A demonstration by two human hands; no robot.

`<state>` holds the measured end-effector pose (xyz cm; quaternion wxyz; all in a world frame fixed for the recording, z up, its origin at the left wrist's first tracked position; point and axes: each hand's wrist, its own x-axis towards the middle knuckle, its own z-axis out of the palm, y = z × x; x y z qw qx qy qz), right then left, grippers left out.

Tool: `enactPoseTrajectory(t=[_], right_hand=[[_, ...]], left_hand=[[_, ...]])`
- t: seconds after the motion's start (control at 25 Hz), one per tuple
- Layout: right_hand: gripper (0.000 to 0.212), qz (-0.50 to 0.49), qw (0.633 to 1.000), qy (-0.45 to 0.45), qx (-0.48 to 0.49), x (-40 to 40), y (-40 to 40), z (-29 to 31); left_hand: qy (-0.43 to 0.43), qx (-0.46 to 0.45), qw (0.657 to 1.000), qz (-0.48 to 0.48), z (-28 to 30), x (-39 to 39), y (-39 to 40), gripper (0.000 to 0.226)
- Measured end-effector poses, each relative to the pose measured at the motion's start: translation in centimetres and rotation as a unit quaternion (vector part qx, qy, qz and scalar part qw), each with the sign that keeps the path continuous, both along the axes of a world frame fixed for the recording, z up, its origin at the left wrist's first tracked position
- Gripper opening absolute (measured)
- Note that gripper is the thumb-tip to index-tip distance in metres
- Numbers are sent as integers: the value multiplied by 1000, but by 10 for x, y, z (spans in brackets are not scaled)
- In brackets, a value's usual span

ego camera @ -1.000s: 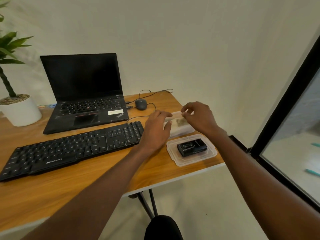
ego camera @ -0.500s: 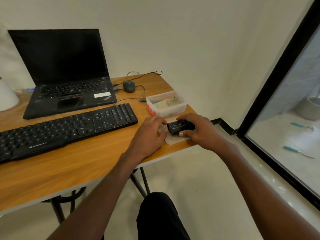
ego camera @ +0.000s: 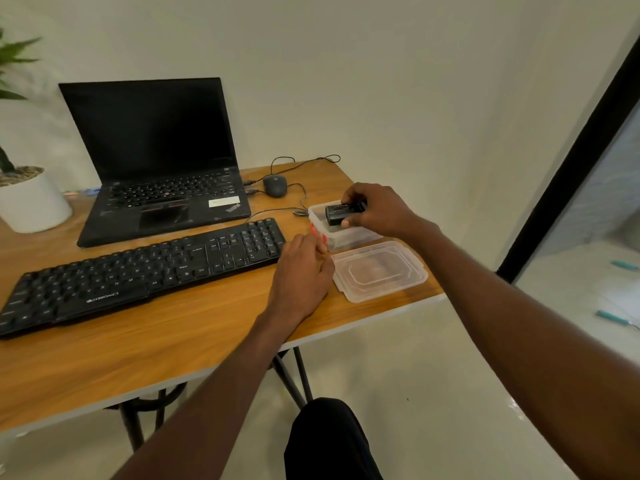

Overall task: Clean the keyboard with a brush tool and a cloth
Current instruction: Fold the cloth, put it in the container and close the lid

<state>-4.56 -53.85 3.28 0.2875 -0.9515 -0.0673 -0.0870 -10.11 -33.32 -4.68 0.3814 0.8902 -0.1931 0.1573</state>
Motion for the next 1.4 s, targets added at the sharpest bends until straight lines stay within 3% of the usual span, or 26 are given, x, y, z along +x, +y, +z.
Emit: enactPoseTrajectory(t=[0.16, 0.4, 0.52, 0.64, 0.76, 0.88, 1.0, 1.16, 1.28, 1.4], right_hand=[[32, 1, 989, 62, -135, 41, 0, -1], [30, -17, 977, 97, -188, 51, 3, -4], [31, 7, 982, 124, -141, 36, 2, 10], [19, -54, 998, -2, -38, 2, -1, 22], [14, -181, 978, -83, 64, -42, -14, 16], [22, -271, 962, 21, -29, -75, -30, -17], [28, -269, 953, 105, -88, -91, -34, -47], [22, -299, 952, 58, 27, -97, -31, -50], [24, -328, 937, 26, 117, -103, -33, -42], [13, -322, 922, -48, 211, -107, -36, -23]], left_hand=[[9, 30, 1000, 0, 1, 2, -1, 7], [7, 42, 999, 4, 0, 3, -1, 9], [11, 39, 999, 1, -1, 3, -1, 9], [26, 14, 1000, 3, 0, 5, 3, 15], [22, 11, 1000, 12, 2, 3, 4, 15], [-62, 133, 984, 103, 6, -15, -1, 31], [-59, 182, 978, 89, 7, -25, -6, 38], [63, 63, 996, 31, 13, -19, -1, 25], [101, -48, 993, 34, 15, -21, 0, 17], [175, -255, 951, -9, 23, -26, 2, 15]])
